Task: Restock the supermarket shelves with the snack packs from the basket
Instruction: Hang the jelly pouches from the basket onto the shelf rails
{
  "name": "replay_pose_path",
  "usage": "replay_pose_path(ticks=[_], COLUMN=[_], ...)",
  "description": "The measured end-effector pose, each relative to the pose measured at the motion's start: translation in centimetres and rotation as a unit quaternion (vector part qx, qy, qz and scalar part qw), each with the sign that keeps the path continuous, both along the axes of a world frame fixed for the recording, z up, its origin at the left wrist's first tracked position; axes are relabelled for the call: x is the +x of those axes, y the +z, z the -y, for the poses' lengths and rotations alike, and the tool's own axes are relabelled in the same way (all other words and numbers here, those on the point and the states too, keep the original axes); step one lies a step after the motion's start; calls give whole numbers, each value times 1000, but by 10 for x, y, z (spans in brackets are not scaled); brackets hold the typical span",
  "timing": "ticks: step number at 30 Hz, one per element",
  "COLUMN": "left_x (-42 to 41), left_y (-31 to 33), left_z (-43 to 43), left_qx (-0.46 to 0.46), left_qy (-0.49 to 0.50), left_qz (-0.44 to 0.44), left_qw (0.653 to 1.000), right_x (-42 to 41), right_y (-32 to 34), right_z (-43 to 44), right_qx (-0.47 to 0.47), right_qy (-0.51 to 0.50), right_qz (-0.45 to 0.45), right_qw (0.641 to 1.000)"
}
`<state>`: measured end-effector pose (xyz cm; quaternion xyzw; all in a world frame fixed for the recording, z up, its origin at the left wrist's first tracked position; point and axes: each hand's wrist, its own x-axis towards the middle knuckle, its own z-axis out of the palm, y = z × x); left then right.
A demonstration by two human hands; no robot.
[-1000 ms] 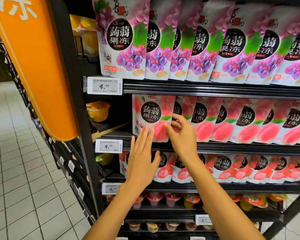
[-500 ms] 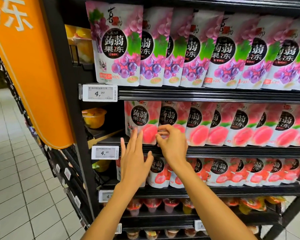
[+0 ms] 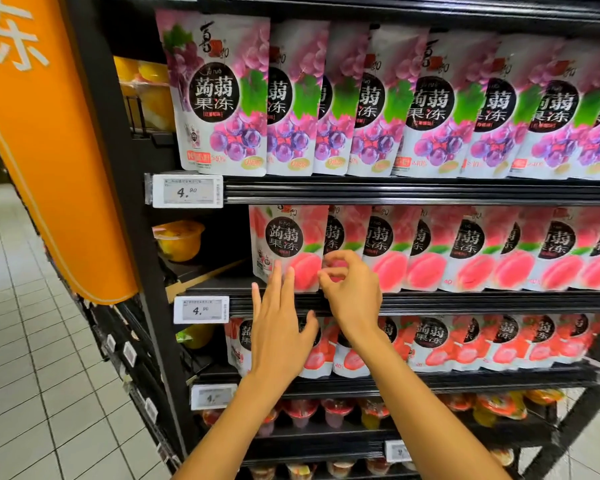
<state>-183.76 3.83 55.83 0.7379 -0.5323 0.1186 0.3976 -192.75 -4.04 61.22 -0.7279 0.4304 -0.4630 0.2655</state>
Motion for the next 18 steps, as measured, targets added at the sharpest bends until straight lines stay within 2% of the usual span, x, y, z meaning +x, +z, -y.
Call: replay_pose_path(ticks=[8,11,15,18], left_x=[-7,-19,-40,-56], left_y=[-2,-9,-27,-58], left_z=[-3,-7,-15,-19], left_qx=[-1,-49,-116,-91], left_qy=[-11,-20,-57,-71], left_qz=[-80,-93,-130,-154], left_qw=[997,994,983,981], right_x=[-19,-32,-55,-76], right_y=[-5,-15,-47,-82], right_z=[-2,-3,-2,-2], right_qx=[-6,-6,8,35], right_qy=[0,-1,24,57], right_qz=[-12,-2,22,9], right_qw=[1000,1000,999,998])
